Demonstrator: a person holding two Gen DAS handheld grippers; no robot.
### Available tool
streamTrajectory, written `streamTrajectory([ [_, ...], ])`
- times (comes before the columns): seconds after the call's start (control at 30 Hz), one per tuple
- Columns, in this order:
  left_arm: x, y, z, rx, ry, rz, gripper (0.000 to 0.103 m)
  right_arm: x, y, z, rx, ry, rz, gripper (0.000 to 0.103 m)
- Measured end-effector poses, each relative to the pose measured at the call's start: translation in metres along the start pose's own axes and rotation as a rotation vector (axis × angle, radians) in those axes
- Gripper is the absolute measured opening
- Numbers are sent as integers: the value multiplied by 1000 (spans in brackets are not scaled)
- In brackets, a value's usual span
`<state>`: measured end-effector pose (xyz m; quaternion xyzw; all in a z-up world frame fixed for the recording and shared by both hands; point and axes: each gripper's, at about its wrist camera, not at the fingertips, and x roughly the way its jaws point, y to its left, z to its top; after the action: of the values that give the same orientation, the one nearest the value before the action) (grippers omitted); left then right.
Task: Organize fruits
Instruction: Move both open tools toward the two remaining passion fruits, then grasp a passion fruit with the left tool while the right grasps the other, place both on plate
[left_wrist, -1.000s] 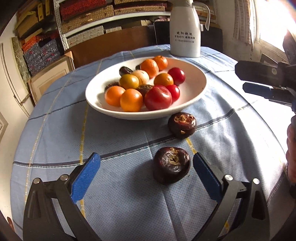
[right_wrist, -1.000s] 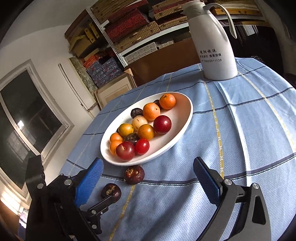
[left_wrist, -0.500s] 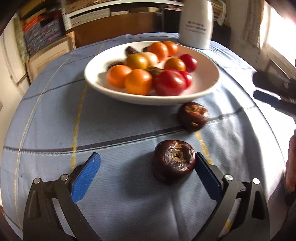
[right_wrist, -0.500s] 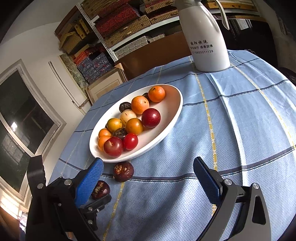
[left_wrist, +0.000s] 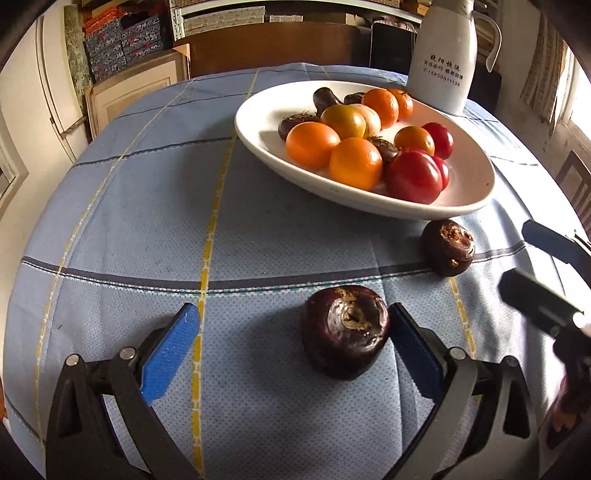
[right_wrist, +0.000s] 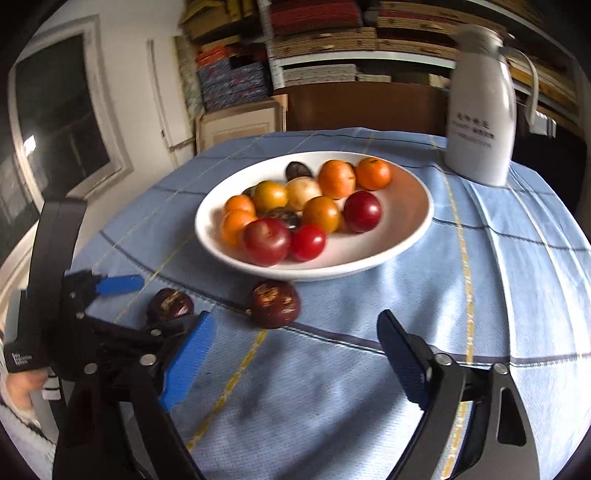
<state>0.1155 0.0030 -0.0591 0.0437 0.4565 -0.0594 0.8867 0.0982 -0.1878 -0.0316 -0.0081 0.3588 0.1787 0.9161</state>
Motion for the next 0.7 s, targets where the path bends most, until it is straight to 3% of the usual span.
streamTrajectory([
  [0.23, 0, 0, -1, 1, 1, 3, 99, 20, 3, 6, 22, 57, 8, 68],
  [0.47, 0, 0, -1, 1, 1, 4, 99, 33, 9, 11, 19, 88, 4, 67],
  [0.57, 0, 0, -1, 1, 1, 4, 99, 38, 9, 12, 23, 114, 9, 53],
  [0.7, 0, 0, -1, -1, 1, 3, 99, 43, 8, 13, 34, 129, 12, 50],
])
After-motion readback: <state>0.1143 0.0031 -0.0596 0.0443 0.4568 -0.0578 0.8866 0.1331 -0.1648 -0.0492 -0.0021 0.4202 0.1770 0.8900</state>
